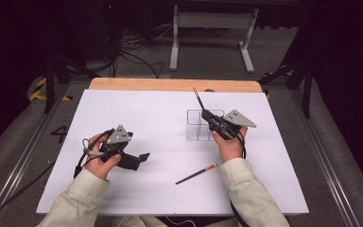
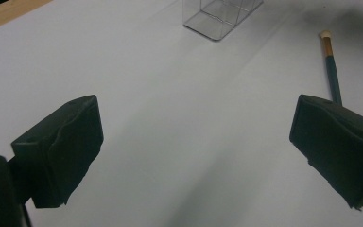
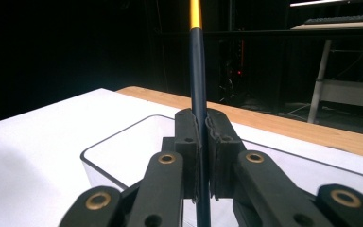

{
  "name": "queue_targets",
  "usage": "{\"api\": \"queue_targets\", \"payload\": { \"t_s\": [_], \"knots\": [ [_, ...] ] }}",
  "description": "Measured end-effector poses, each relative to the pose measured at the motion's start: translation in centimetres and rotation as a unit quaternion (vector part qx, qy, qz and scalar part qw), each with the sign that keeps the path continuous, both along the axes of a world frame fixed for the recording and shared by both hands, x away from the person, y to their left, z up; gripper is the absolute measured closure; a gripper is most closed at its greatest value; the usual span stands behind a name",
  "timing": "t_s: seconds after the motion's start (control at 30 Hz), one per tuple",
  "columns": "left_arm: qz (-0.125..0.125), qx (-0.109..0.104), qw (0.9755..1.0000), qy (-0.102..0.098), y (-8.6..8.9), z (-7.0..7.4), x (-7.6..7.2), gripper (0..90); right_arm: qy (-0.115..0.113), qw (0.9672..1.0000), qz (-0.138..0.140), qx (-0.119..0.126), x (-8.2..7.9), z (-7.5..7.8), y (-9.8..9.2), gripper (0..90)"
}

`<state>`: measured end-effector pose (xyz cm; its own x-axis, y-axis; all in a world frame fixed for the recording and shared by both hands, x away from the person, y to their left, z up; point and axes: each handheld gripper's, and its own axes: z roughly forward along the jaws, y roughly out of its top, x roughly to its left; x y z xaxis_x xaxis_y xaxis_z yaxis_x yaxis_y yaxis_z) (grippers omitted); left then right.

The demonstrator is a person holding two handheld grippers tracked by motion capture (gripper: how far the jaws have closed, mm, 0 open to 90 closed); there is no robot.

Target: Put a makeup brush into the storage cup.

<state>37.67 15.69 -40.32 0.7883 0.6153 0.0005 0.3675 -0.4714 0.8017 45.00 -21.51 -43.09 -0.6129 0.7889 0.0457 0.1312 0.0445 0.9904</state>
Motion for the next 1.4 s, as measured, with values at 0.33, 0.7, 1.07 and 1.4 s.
{"api": "queue_targets", "payload": {
  "t_s": [0.33,0.7,1.07,1.4],
  "knots": [
    [-0.001,-0.001,1.0000,0.002,-0.1,0.0,0.1,4.0,0.003,1.0000,0.002,0.006,-0.3,-0.3,-0.2,84.9],
    [-0.007,0.003,1.0000,0.001,-0.3,-0.1,0.2,3.9,0.008,0.9999,0.002,0.014,-1.4,0.1,-1.1,84.9],
    [-0.007,0.004,1.0000,0.002,-0.5,-0.1,0.3,3.9,0.013,0.9999,0.001,0.005,-2.5,0.3,-1.6,85.0],
    [-0.009,0.004,1.0000,0.002,-0.5,-0.1,0.2,3.8,0.011,0.9998,-0.004,-0.015,-2.7,-0.1,-1.6,85.0]
  ]
}}
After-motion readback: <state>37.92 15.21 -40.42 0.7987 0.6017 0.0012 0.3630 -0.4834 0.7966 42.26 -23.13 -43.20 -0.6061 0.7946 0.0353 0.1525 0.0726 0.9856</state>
